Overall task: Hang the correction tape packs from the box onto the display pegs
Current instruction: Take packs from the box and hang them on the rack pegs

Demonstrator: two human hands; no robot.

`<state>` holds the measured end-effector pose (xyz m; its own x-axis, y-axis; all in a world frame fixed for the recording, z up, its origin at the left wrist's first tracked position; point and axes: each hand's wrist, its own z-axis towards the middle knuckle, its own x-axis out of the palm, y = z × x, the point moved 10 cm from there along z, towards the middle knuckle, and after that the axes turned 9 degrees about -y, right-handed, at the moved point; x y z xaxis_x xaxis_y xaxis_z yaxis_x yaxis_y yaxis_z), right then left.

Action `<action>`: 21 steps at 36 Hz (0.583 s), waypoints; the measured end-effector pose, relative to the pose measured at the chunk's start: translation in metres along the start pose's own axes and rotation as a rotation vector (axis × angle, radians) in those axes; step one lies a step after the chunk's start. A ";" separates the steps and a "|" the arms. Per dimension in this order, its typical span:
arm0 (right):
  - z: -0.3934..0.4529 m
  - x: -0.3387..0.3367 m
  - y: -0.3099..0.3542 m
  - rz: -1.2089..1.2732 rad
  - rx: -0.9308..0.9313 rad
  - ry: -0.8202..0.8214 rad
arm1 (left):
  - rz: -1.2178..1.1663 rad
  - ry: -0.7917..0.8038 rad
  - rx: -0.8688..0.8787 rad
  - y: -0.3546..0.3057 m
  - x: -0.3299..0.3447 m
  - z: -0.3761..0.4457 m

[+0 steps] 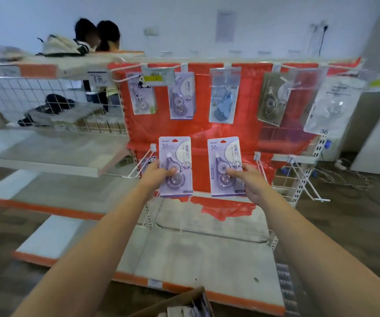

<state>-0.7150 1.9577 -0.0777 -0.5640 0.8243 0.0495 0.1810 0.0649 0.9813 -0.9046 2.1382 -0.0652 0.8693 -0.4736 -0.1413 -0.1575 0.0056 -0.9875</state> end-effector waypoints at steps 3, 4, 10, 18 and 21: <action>-0.003 0.006 0.009 -0.025 -0.014 -0.063 | -0.009 0.017 0.021 -0.012 -0.013 0.003; -0.005 0.010 0.014 -0.023 -0.022 -0.079 | -0.015 0.020 0.026 -0.014 -0.019 0.004; -0.022 0.043 0.026 0.058 -0.050 -0.116 | 0.000 0.036 0.086 -0.023 -0.059 0.007; -0.045 0.069 0.028 0.014 -0.055 -0.160 | 0.001 0.054 0.105 -0.032 -0.095 0.020; -0.050 0.079 0.029 0.009 -0.073 -0.163 | -0.001 0.086 0.120 -0.034 -0.098 0.021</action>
<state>-0.7945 1.9973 -0.0363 -0.4234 0.9053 0.0331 0.1228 0.0211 0.9922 -0.9746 2.2026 -0.0195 0.8251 -0.5476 -0.1390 -0.0953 0.1076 -0.9896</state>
